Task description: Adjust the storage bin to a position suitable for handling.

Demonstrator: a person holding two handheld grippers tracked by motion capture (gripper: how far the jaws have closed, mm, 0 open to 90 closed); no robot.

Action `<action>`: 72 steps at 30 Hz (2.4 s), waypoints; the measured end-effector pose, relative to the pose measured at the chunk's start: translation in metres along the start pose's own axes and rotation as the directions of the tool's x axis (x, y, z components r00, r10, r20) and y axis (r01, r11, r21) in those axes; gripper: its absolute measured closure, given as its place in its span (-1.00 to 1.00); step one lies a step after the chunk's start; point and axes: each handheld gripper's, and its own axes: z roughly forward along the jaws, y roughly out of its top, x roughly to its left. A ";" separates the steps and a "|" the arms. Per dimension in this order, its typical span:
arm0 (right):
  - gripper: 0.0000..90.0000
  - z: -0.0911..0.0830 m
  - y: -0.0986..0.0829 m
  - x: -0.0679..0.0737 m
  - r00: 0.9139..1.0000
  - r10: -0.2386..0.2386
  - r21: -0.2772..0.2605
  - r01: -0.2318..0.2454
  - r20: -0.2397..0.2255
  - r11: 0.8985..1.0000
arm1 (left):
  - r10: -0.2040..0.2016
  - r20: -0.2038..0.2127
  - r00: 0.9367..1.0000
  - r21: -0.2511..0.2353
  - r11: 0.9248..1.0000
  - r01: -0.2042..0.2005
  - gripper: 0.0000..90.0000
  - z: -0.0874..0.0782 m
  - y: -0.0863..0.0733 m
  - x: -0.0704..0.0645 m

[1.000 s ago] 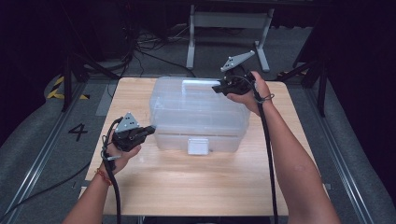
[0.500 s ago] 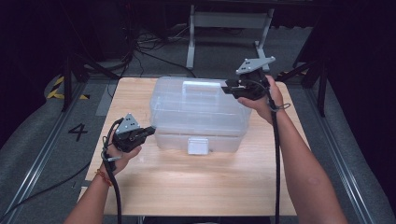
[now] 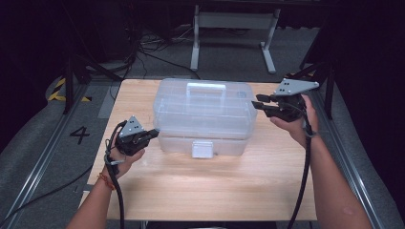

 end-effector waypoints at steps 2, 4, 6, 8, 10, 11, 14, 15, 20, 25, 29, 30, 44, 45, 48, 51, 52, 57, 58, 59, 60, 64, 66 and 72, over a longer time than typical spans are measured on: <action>0.55 -0.006 -0.014 0.000 1.000 0.016 -0.014 -0.016 0.001 1.000 | 0.001 -0.005 1.000 0.003 1.000 -0.001 1.00 0.000 0.000 0.000; 0.54 -0.008 -0.023 0.000 1.000 0.020 -0.015 -0.020 0.002 1.000 | -0.001 -0.003 1.000 0.001 1.000 0.001 1.00 0.000 0.000 0.000; 0.53 -0.008 -0.033 0.003 1.000 0.016 -0.008 -0.016 0.013 1.000 | 0.002 -0.005 1.000 0.002 1.000 -0.002 1.00 0.000 0.000 0.000; 0.53 -0.009 -0.041 0.005 1.000 0.017 -0.009 -0.017 0.011 1.000 | 0.005 -0.007 1.000 0.003 1.000 -0.005 1.00 0.000 0.000 0.000; 0.52 -0.008 -0.049 0.007 1.000 0.021 -0.012 -0.021 0.004 1.000 | 0.003 -0.008 1.000 0.005 1.000 -0.003 1.00 0.000 0.000 -0.001; 0.52 -0.008 -0.053 0.007 1.000 0.028 -0.008 -0.028 0.004 1.000 | 0.003 -0.008 1.000 0.005 1.000 -0.003 1.00 0.000 0.000 0.000; 0.50 -0.006 -0.066 0.009 0.999 0.038 0.000 -0.038 -0.001 0.999 | 0.004 -0.007 1.000 0.005 1.000 -0.004 1.00 0.000 0.001 0.000; 0.50 -0.005 -0.069 0.010 0.999 0.041 0.002 -0.041 -0.003 0.999 | 0.003 -0.006 1.000 0.004 1.000 -0.003 1.00 0.000 0.001 0.000; 0.42 0.002 -0.084 0.016 0.999 0.044 0.024 -0.043 -0.026 0.999 | 0.005 -0.006 1.000 0.005 1.000 -0.005 1.00 0.000 0.001 0.000; 0.33 0.009 -0.089 0.026 0.999 0.018 0.029 -0.017 -0.038 0.999 | 0.012 -0.011 1.000 0.004 1.000 -0.012 1.00 0.000 0.001 0.000; 0.30 0.014 -0.091 0.031 0.999 0.002 0.029 -0.001 -0.046 1.000 | 0.013 -0.013 1.000 0.001 1.000 -0.013 1.00 -0.001 0.002 0.000; 0.30 0.014 -0.091 0.031 0.999 0.002 0.029 -0.001 -0.046 1.000 | 0.013 -0.013 1.000 0.001 1.000 -0.013 1.00 -0.001 0.002 0.000; 0.16 0.025 -0.091 0.043 0.999 -0.033 0.031 0.034 -0.034 0.999 | 0.017 -0.014 1.000 -0.021 1.000 -0.017 1.00 -0.003 0.008 0.000; 0.16 0.025 -0.091 0.041 0.999 -0.023 0.023 0.023 -0.035 0.999 | 0.012 -0.010 1.000 -0.024 1.000 -0.012 1.00 -0.003 0.008 0.000; 0.16 0.026 -0.090 0.039 1.000 -0.018 0.000 0.018 -0.007 1.000 | 0.012 -0.013 1.000 -0.028 1.000 -0.012 1.00 -0.004 0.009 0.000; 0.15 0.027 -0.089 0.038 1.000 -0.017 -0.022 0.017 0.010 1.000 | 0.016 -0.012 1.000 -0.028 0.999 -0.016 1.00 -0.005 0.010 0.000; 0.15 0.028 -0.089 0.039 1.000 -0.013 -0.027 0.014 0.014 1.000 | 0.018 -0.016 1.000 -0.034 0.999 -0.019 1.00 -0.006 0.011 0.000; 0.15 0.027 -0.089 0.040 0.999 -0.015 -0.049 0.016 0.033 0.999 | 0.017 -0.013 1.000 -0.039 0.999 -0.018 1.00 -0.007 0.012 0.000; 0.15 0.026 -0.089 0.039 0.999 -0.010 -0.065 0.013 0.046 0.998 | 0.016 -0.012 1.000 -0.048 0.999 -0.016 1.00 -0.007 0.012 0.000; 0.15 0.025 -0.089 0.039 0.999 -0.004 -0.070 0.007 0.048 0.998 | 0.016 -0.012 1.000 -0.048 0.999 -0.016 1.00 -0.007 0.012 0.000; 0.14 0.025 -0.089 0.039 0.999 0.000 -0.079 0.005 0.052 0.997 | 0.013 -0.012 1.000 -0.053 0.998 -0.013 1.00 -0.009 0.013 0.001; 0.14 0.024 -0.088 0.040 0.998 0.001 -0.088 0.005 0.067 0.996 | 0.009 -0.015 1.000 -0.060 0.998 -0.010 1.00 -0.011 0.013 0.002; 0.14 0.023 -0.088 0.039 0.997 0.007 -0.101 0.000 0.074 0.995 | 0.011 -0.018 1.000 -0.064 0.998 -0.012 0.99 -0.012 0.013 0.002; 0.16 0.020 -0.081 0.039 0.995 0.016 -0.153 0.000 0.103 0.988 | 0.014 -0.025 1.000 -0.063 0.998 -0.015 0.97 -0.015 0.013 0.002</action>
